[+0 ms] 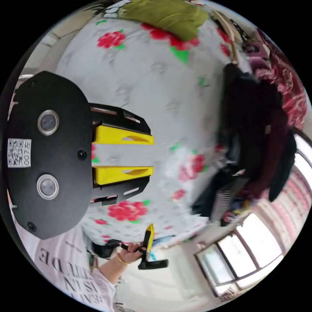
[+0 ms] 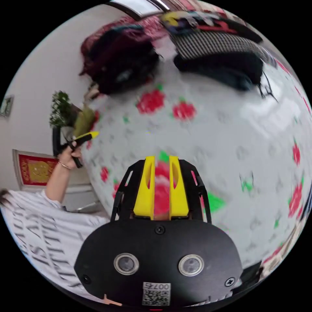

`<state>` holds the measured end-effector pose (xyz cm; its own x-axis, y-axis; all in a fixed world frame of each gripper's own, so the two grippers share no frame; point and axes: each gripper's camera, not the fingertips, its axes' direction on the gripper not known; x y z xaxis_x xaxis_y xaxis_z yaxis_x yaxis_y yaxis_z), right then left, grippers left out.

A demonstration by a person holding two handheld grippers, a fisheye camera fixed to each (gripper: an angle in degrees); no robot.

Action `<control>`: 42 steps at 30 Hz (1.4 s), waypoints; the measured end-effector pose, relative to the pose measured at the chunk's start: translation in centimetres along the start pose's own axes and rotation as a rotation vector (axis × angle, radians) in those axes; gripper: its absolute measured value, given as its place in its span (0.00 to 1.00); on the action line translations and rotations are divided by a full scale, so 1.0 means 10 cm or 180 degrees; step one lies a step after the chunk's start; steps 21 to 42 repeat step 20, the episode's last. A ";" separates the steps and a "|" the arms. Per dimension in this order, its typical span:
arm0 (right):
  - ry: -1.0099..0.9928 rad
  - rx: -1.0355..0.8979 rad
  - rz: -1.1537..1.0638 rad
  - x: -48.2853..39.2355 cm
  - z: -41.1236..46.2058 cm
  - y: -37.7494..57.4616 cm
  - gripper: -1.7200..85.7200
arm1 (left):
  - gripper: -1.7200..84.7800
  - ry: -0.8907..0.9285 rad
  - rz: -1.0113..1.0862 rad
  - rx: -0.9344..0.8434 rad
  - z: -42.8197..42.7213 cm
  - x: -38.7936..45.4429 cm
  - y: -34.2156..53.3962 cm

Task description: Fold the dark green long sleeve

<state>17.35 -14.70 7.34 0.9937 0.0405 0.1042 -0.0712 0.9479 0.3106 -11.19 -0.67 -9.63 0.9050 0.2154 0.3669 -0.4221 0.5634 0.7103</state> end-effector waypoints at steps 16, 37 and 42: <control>0.1094 -0.0895 0.0365 0.55 -0.59 2.14 0.11 | 0.10 -0.0611 0.1827 -0.1036 1.98 3.82 1.12; 0.0822 -0.0458 0.0327 0.64 -1.19 2.15 0.12 | 0.10 -0.0764 0.1887 -0.1095 2.20 4.27 1.33; 0.0822 -0.0458 0.0327 0.64 -1.19 2.15 0.12 | 0.10 -0.0764 0.1887 -0.1095 2.20 4.27 1.33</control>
